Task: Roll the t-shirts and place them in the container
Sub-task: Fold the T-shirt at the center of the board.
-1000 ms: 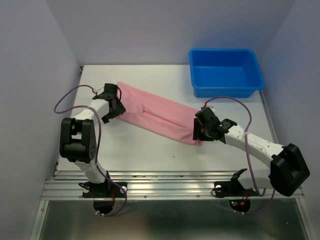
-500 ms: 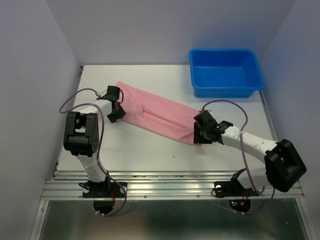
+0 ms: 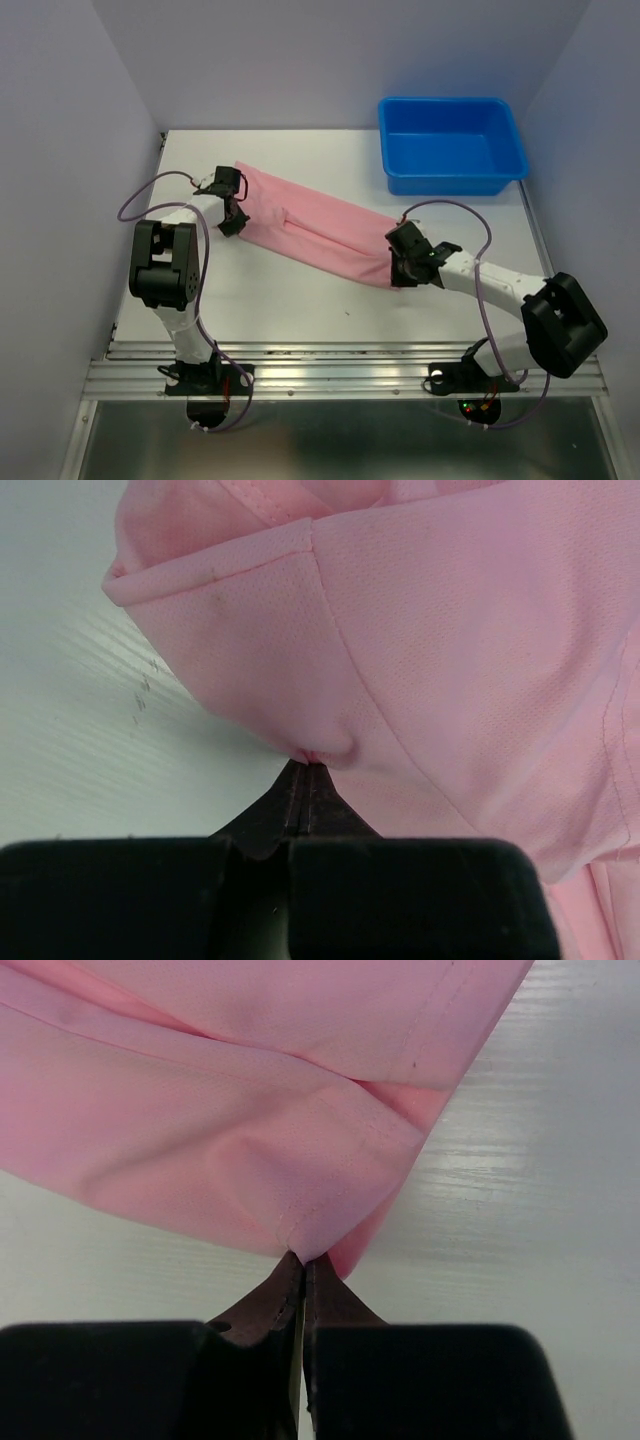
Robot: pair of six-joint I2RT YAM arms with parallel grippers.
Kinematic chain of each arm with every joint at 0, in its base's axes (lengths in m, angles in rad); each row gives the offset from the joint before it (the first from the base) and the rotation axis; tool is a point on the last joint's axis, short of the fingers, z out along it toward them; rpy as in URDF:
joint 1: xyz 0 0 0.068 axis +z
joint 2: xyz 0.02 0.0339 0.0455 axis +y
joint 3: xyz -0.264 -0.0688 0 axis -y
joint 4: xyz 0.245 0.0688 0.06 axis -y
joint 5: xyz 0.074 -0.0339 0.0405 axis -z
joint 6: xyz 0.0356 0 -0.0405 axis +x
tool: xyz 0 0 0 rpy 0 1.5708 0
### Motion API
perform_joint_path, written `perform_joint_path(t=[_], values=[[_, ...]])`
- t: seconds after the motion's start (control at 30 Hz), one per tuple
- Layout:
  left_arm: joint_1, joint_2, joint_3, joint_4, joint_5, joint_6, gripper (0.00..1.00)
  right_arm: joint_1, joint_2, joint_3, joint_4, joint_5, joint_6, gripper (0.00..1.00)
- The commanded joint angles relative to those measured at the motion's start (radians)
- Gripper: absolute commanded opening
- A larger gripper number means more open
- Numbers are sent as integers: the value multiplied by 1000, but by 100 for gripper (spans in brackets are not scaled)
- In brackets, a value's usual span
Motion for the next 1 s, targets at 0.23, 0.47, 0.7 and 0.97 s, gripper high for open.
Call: perform_joint_path(t=[0.23, 0.47, 0.7, 0.97], values=[[-2, -8, 54, -34, -55, 9, 0, 3, -131, -38, -28, -38, -3, 1], [-2, -23, 34, -19, -27, 24, 0, 3, -68, -34, -86, -28, 72, 38], [-7, -61, 54, -57, -16, 65, 36, 3, -74, 38, -206, 93, 106, 51], [-15, -113, 107, -137, -102, 104, 59, 3, -42, 210, -171, 161, 68, 40]])
